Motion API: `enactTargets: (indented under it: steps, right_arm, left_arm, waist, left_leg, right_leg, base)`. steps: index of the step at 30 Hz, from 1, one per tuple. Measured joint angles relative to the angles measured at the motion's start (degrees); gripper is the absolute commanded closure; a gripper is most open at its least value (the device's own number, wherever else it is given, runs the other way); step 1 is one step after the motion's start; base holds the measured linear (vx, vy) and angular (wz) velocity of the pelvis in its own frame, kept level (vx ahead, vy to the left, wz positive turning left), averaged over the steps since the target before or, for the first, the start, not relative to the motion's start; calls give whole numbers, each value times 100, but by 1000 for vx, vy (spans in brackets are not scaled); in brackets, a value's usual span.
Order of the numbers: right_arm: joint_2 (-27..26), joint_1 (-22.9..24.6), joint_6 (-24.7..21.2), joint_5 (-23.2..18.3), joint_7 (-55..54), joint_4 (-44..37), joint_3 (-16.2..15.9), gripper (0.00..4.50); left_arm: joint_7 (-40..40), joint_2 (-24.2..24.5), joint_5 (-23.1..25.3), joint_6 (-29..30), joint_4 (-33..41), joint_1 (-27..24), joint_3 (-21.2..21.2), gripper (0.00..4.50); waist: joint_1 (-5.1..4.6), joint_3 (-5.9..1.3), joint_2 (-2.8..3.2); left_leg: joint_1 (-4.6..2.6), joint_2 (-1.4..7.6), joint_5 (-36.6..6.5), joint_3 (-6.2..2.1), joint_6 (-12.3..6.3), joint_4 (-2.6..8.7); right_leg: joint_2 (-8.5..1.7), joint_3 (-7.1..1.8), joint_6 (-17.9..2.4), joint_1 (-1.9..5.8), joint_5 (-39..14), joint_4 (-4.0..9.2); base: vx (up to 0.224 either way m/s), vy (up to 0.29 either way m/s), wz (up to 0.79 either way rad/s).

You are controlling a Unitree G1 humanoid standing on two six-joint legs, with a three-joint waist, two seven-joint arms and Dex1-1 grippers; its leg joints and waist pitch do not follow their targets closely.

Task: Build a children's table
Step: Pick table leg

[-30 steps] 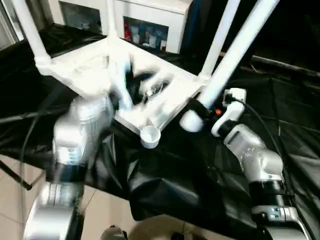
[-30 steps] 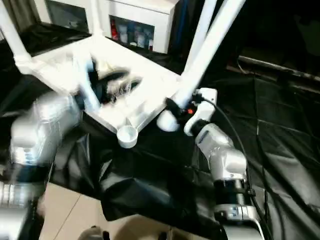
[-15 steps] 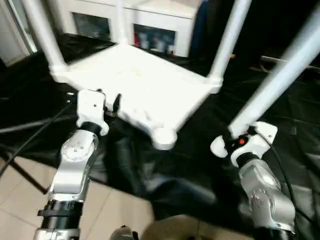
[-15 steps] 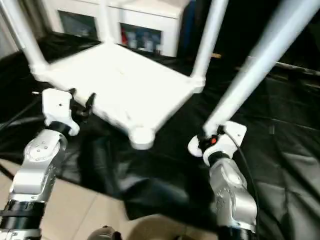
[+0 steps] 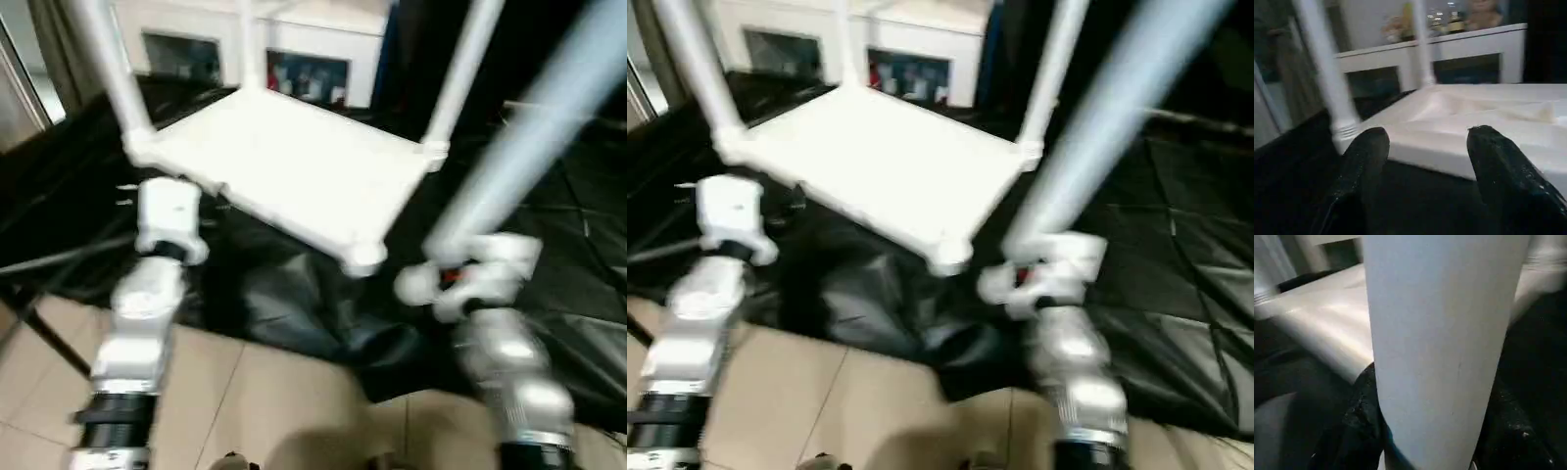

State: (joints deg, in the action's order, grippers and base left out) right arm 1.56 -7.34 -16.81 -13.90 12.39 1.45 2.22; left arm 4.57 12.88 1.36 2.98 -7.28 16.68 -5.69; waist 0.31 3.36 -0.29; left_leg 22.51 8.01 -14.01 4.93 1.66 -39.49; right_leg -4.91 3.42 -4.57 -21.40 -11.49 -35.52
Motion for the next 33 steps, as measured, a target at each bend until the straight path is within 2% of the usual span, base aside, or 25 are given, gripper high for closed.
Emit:
enactTargets:
  steps: [3,4,5,9,12,13,14,15,16,17,18,19,20,21,22,24,25,26,27,28,29,30,31,32,33]
  right_arm:
    - [29,-70,418,237,68,168,-92,259]
    - [65,-87,513,263,72,190,-84,259]
    - [101,-142,571,275,87,208,-83,259]
    - [246,-126,581,229,200,362,1,259]
    - [177,-136,579,223,213,396,0,259]
    - [146,-146,579,223,226,417,-2,259]
    - [119,-180,582,223,250,488,-38,259]
    - [92,-223,588,223,266,552,-77,259]
    - [71,-216,601,220,269,565,-88,259]
    - [79,-200,608,221,267,577,-81,259]
    - [77,-200,611,220,270,584,-81,259]
    - [73,-197,619,220,279,587,-82,259]
    - [71,-183,640,220,296,588,-87,259]
    - [85,-186,673,221,305,586,-85,259]
    - [93,-177,703,221,308,586,-84,259]
    - [126,-149,728,222,309,591,-52,259]
    - [134,-118,728,222,308,595,-37,259]
    - [146,-119,741,223,310,596,-19,259]
    - [144,-117,743,223,311,606,-16,259]
    - [115,-121,744,222,312,604,-23,259]
    - [58,-182,744,228,324,605,-104,259]
    - [21,-221,744,228,351,597,-169,259]
    - [-21,-229,746,224,389,590,-229,259]
    - [-22,-223,746,224,396,585,-253,259]
    - [-23,-203,741,220,393,584,-251,259]
  left_arm:
    - [-49,-79,-47,10,5,-109,-69,152]
    - [-51,-77,-47,26,4,-109,-67,152]
    - [-54,-74,-51,44,3,-115,-65,152]
    - [120,-68,-163,-90,9,-150,39,152]
    - [167,-16,-172,-107,16,-167,-30,152]
    - [204,-16,-178,-107,16,-177,-31,152]
    - [245,-6,-193,-107,24,-230,-36,152]
    - [258,11,-215,-105,26,-293,-62,152]
    - [260,14,-227,-95,26,-309,-73,152]
    - [261,28,-231,-95,38,-275,-70,152]
    - [266,34,-244,-95,53,-257,-69,152]
    - [269,44,-260,-94,66,-250,-67,152]
    - [278,53,-277,-95,78,-245,-62,152]
    - [285,48,-279,-98,90,-240,-58,152]
    - [296,43,-279,-99,94,-257,-44,152]
    - [351,20,-278,-99,99,-256,9,152]
    - [376,10,-278,-99,101,-254,46,152]
    - [400,15,-277,-104,112,-248,65,152]
    - [401,38,-277,-107,114,-255,49,152]
    - [401,69,-277,-105,111,-259,24,152]
    - [395,140,-277,-105,109,-305,-66,152]
    - [393,182,-278,-95,78,-315,-108,152]
    - [395,243,-278,-92,76,-304,-137,152]
    - [399,234,-278,-97,87,-272,-134,152]
    - [408,220,-278,-97,89,-266,-114,152]
  waist:
    - [68,-45,-71]
    - [115,-77,-146]
    - [161,-104,-248]
    - [414,-86,-260]
    - [436,-71,-261]
    - [433,-63,-255]
    - [452,-32,-238]
    - [471,0,-225]
    - [446,25,-196]
    - [413,68,-127]
    - [389,80,-114]
    - [369,97,-103]
    - [364,95,-173]
    - [364,89,-250]
    - [371,79,-298]
    - [521,66,-232]
    - [553,46,-203]
    - [578,12,-123]
    - [598,8,-103]
    - [557,-8,-132]
    - [473,-35,-194]
    - [428,-37,-201]
    - [351,-49,-204]
    - [262,-69,-239]
    - [218,-73,-279]
  left_leg:
    - [47,27,180,54,-39,193]
    - [79,20,245,123,-57,250]
    - [121,-3,287,190,-41,276]
    - [154,28,346,252,33,402]
    - [135,98,412,261,66,412]
    - [116,100,410,262,67,424]
    - [3,143,404,357,70,463]
    - [-125,182,357,460,94,488]
    - [-195,187,324,453,94,513]
    - [-275,224,317,404,93,545]
    - [-319,242,317,404,94,587]
    - [-347,245,317,415,94,625]
    - [-421,210,317,486,95,655]
    - [-510,185,300,547,124,651]
    - [-543,182,189,547,160,609]
    - [-389,183,-141,400,-76,208]
    - [-358,177,-156,344,-106,154]
    - [-339,218,-64,305,-15,297]
    - [-363,242,-17,297,116,315]
    - [-428,228,-40,264,108,380]
    - [-490,136,-72,194,95,478]
    - [-532,105,-117,143,91,488]
    - [-597,51,-191,22,71,493]
    - [-688,28,-274,27,102,504]
    - [-786,26,-334,206,197,540]
  right_leg:
    - [266,91,159,54,-164,-421]
    - [250,54,203,70,-249,-362]
    - [175,13,502,77,-338,-244]
    - [136,58,489,-40,-291,-240]
    - [156,116,470,-47,-280,-213]
    - [156,120,468,-34,-279,-190]
    - [181,80,468,-26,-280,-126]
    - [189,40,470,43,-281,-80]
    - [152,115,471,151,-281,-8]
    - [150,252,467,292,-307,113]
    - [139,304,441,367,-412,110]
    - [136,332,396,390,-523,0]
    - [54,289,364,464,-643,-159]
    - [38,191,425,447,-613,-159]
    - [31,185,429,465,-617,-135]
    - [52,213,429,541,-616,-90]
    - [80,221,428,563,-615,-70]
    - [167,240,431,586,-613,-40]
    - [187,259,453,623,-617,-11]
    - [191,246,448,625,-615,55]
    - [162,212,311,500,-698,-178]
    - [152,197,331,371,-713,-416]
    - [150,189,421,152,-728,-739]
    - [133,150,481,-95,-695,-791]
    - [75,123,428,-297,-613,-694]
  base:
    - [-62,28,16]
    - [-77,-41,13]
    - [-81,-80,-3]
    - [-81,-65,-12]
    - [-17,-9,-7]
    - [0,0,0]
    - [-11,26,-29]
    - [-11,26,-29]
    - [11,47,-44]
    - [39,58,-30]
    - [39,58,-30]
    - [2,31,-18]
    - [66,-36,-7]
    - [66,-36,-7]
    - [138,-72,-8]
    - [157,-39,-19]
    - [179,-19,-7]
    - [171,7,6]
    - [171,7,6]
    - [222,33,9]
    - [262,-10,-6]
    - [262,-10,-6]
    - [221,-47,-29]
    - [168,-44,-39]
    - [168,-44,-39]
